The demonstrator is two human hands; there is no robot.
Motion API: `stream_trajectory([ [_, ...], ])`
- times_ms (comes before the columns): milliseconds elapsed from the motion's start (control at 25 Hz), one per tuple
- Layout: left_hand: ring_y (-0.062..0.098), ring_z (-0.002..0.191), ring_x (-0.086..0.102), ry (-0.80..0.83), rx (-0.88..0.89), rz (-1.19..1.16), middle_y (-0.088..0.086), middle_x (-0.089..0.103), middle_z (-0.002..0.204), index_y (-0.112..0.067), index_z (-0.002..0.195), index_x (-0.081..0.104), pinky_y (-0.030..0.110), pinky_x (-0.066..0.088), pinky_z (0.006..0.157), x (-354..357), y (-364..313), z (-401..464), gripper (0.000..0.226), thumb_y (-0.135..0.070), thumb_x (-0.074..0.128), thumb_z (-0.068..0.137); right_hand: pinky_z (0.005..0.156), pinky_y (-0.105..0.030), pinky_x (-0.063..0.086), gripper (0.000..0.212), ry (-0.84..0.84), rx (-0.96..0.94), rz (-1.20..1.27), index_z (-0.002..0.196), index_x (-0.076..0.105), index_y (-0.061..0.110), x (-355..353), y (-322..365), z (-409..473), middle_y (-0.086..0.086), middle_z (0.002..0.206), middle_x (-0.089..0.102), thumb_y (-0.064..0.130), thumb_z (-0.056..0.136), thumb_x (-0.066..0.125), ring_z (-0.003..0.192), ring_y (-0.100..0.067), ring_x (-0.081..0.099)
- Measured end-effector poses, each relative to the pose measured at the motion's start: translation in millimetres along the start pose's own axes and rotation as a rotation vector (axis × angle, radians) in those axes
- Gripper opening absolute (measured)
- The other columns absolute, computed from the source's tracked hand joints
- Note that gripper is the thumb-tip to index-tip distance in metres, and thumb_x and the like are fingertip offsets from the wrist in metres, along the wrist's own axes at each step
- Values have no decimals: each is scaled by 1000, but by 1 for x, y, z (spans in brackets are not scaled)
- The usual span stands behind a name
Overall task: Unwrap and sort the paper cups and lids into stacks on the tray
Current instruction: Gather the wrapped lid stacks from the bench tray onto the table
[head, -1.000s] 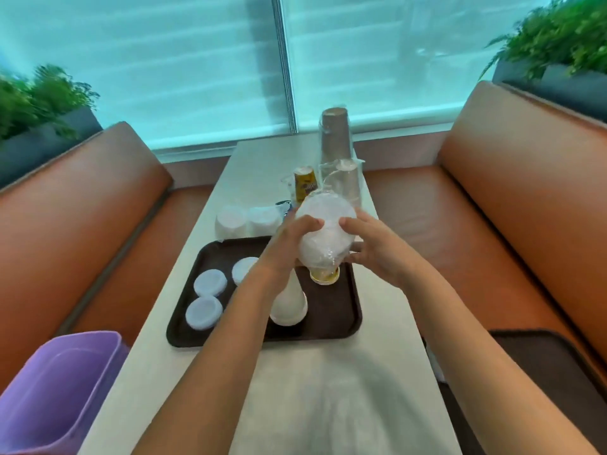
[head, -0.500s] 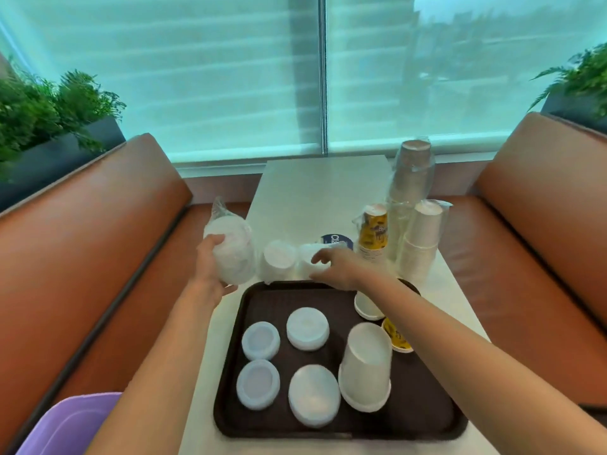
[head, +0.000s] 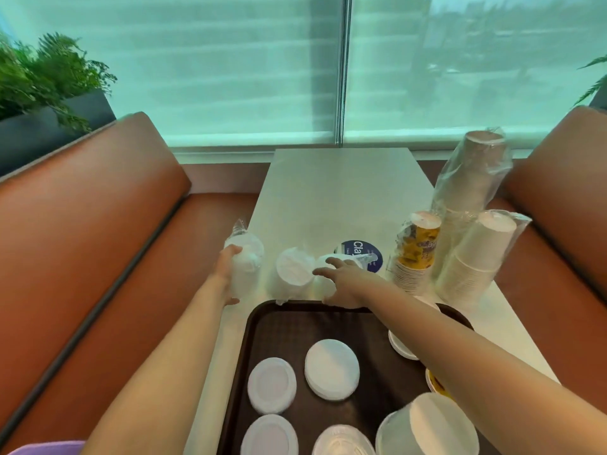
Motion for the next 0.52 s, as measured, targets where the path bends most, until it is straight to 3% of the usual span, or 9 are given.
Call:
stream_trajectory([
  [80,32,96,52,-8,1,29,12,52,103,-19,111,46,41,42,85,3,-2,9,43,-48,49,79,112,-51,21,71,25,75,-15,150,19,28,7,-12,8,-5,158,10,39,90,55,143,-37,11],
  [200,26,72,51,-12,29,9,11,52,82,-15,107,47,30,42,65,9,-6,16,31,-39,42,89,112,-49,23,72,82,103,-17,150,19,21,22,-22,15,-7,155,17,36,90,55,141,-38,15],
  [320,24,69,48,-44,48,7,10,50,79,-13,94,50,30,41,64,10,-5,20,25,-35,39,92,112,-48,23,74,87,92,-14,151,15,21,29,-24,15,-7,156,14,34,91,55,141,-37,13],
  [400,26,78,51,-26,36,35,12,54,90,-13,95,52,34,46,76,12,-3,15,32,-43,42,90,114,-47,20,75,90,90,0,152,13,22,31,-24,15,-6,158,11,33,91,55,143,-37,10],
  [480,30,96,55,-4,15,57,13,56,114,-17,119,52,41,47,90,9,2,16,59,-59,50,77,115,-48,18,73,53,98,61,152,14,23,25,-24,10,-5,159,8,32,92,55,144,-37,7],
  [520,30,100,55,-20,39,26,11,55,123,-19,128,49,40,48,87,4,2,17,70,-62,52,73,115,-48,20,71,9,100,108,151,16,25,18,-24,5,-4,159,9,30,92,55,145,-36,7],
])
Point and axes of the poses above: each hand's wrist, its own z-axis towards the middle knuckle, its own x-axis out of the palm, y = z × x, the point moved 9 cm from there along z, towards the middle knuckle
